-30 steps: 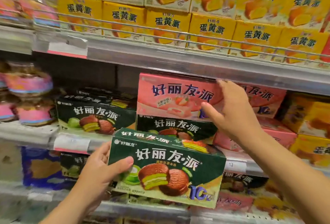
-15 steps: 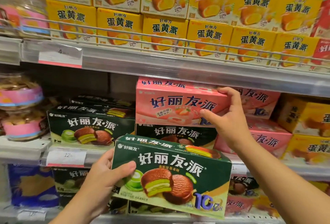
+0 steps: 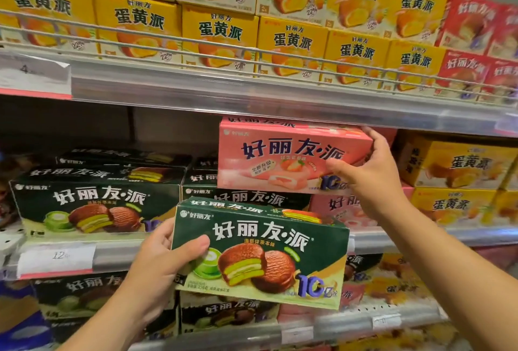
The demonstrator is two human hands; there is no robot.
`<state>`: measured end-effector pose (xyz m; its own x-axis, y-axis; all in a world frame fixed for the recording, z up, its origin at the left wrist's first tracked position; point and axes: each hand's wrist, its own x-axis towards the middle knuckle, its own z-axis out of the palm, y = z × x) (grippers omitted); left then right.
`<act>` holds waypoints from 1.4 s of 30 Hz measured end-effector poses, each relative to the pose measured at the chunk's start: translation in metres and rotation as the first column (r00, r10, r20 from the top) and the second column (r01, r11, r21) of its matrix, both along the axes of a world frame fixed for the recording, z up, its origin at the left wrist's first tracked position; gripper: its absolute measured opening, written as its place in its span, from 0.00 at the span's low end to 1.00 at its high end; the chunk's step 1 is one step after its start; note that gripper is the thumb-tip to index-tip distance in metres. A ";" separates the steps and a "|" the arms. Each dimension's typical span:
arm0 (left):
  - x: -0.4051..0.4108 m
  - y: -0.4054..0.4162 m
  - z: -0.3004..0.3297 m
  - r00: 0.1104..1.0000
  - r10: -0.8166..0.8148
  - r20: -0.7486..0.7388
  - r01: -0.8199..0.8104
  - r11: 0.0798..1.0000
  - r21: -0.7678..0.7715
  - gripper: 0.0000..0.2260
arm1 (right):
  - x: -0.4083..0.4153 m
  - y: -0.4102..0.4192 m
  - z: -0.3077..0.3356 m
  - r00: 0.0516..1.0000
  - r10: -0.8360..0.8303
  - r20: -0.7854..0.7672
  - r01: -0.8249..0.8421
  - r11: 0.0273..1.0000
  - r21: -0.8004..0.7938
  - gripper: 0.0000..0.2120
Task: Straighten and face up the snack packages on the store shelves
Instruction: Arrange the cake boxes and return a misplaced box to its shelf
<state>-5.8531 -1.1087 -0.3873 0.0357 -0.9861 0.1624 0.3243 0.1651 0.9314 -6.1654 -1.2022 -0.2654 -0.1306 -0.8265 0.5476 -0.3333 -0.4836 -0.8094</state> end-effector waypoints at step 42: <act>-0.219 0.032 0.013 0.972 0.227 0.057 -0.227 0.974 0.002 0.32 | -0.143 -0.049 0.014 0.692 -0.313 -0.650 0.152 0.944 -0.292 0.26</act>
<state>-6.0725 -1.0768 -0.3744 0.2497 -0.9546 0.1625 0.2270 0.2208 0.9485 -6.3083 -1.2516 -0.2516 0.1699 -0.6827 0.7106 -0.8752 -0.4360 -0.2096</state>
